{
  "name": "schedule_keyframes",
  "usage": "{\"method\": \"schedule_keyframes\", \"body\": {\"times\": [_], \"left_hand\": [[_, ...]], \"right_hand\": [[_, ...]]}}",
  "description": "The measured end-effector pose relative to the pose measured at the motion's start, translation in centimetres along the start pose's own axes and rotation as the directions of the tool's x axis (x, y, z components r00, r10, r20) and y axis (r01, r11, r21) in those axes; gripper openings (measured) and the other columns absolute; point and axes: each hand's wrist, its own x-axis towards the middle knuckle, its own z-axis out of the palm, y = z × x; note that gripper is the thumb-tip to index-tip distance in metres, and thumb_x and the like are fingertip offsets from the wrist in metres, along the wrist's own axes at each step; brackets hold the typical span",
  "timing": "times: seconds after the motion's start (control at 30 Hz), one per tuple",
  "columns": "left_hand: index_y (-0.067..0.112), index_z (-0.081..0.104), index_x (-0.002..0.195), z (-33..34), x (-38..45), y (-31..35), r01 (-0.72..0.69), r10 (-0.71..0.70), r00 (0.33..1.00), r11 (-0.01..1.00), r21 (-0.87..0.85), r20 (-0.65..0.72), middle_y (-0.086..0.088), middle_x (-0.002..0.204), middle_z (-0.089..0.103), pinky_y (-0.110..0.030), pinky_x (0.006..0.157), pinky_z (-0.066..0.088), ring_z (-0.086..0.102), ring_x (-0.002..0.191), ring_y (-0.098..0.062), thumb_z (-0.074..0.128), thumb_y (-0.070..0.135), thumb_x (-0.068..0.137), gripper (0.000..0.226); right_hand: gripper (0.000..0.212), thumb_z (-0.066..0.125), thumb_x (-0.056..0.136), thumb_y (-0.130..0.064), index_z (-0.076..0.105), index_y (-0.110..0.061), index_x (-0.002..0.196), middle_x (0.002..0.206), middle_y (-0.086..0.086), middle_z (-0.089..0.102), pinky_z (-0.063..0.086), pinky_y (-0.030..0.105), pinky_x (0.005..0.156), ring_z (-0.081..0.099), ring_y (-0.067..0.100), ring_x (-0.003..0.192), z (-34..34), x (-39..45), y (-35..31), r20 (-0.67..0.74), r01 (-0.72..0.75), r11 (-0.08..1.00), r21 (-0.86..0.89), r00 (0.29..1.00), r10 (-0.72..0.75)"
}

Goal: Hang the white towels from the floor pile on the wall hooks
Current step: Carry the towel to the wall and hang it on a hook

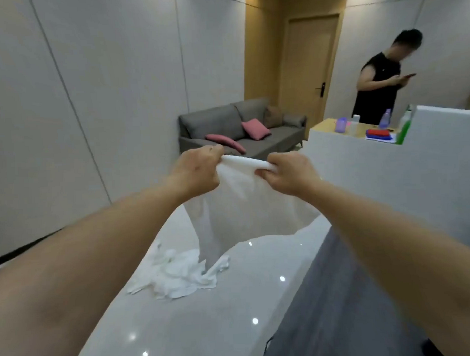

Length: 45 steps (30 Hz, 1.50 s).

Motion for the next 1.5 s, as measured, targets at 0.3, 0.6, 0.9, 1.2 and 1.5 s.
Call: {"method": "schedule_keyframes", "body": {"times": [0.3,0.6,0.9,1.2,1.5], "left_hand": [[0.016,0.045,0.089,-13.7,-14.4,-13.9,0.328,-0.358,0.933,0.887,0.325,0.033,-0.009,0.085,0.063,-0.037,0.062,0.044,0.058,0.074,-0.037,0.043,0.017,0.085,0.005],[0.016,0.036,0.074,-31.4,-34.3,-26.1,0.529,-0.578,0.814,0.691,0.492,-0.063,-0.006,0.069,0.054,-0.034,0.056,0.035,0.045,0.060,-0.030,0.039,0.024,0.090,0.018],[0.019,0.032,0.074,-46.1,-55.6,-32.7,0.627,-0.711,0.681,0.445,0.639,-0.173,-0.004,0.066,0.054,-0.036,0.053,0.035,0.043,0.055,-0.027,0.036,0.029,0.092,0.021],[0.026,0.036,0.075,-57.0,-72.5,-35.3,0.651,-0.798,0.519,0.138,0.746,-0.305,0.010,0.065,0.048,-0.033,0.052,0.040,0.047,0.055,-0.015,0.023,0.060,0.095,0.042],[0.028,0.035,0.075,-66.6,-84.1,-42.5,0.581,-0.820,0.325,-0.219,0.784,-0.470,0.011,0.064,0.046,-0.027,0.049,0.032,0.045,0.053,-0.011,0.021,0.066,0.093,0.045]], "right_hand": [[0.047,0.052,0.084,-0.064,0.045,-0.024,0.061,0.061,-0.006,0.056,0.038,0.031,0.053,0.059,0.023,0.065,2.9,8.1,-22.0,0.032,0.399,0.889,0.226,0.909,-0.416],[0.040,0.063,0.074,-0.061,0.056,-0.022,0.067,0.066,-0.007,0.057,0.038,0.029,0.054,0.056,0.013,0.066,4.5,9.6,-52.2,0.070,0.490,0.684,0.540,0.784,-0.617],[0.052,0.058,0.078,-0.063,0.054,-0.012,0.066,0.061,0.002,0.056,0.039,0.034,0.051,0.054,0.020,0.061,4.9,4.5,-80.8,-0.087,0.695,0.408,0.592,0.559,-0.825],[0.059,0.051,0.077,-0.073,0.048,-0.019,0.052,0.050,-0.003,0.049,0.030,0.031,0.046,0.049,0.012,0.052,5.4,-1.5,-105.2,-0.241,0.700,0.060,0.712,0.324,-0.915],[0.055,0.047,0.079,-0.074,0.054,-0.025,0.057,0.056,-0.006,0.053,0.029,0.026,0.047,0.052,0.010,0.055,5.3,-3.7,-128.6,-0.429,0.637,-0.279,0.719,0.091,-0.899]]}}
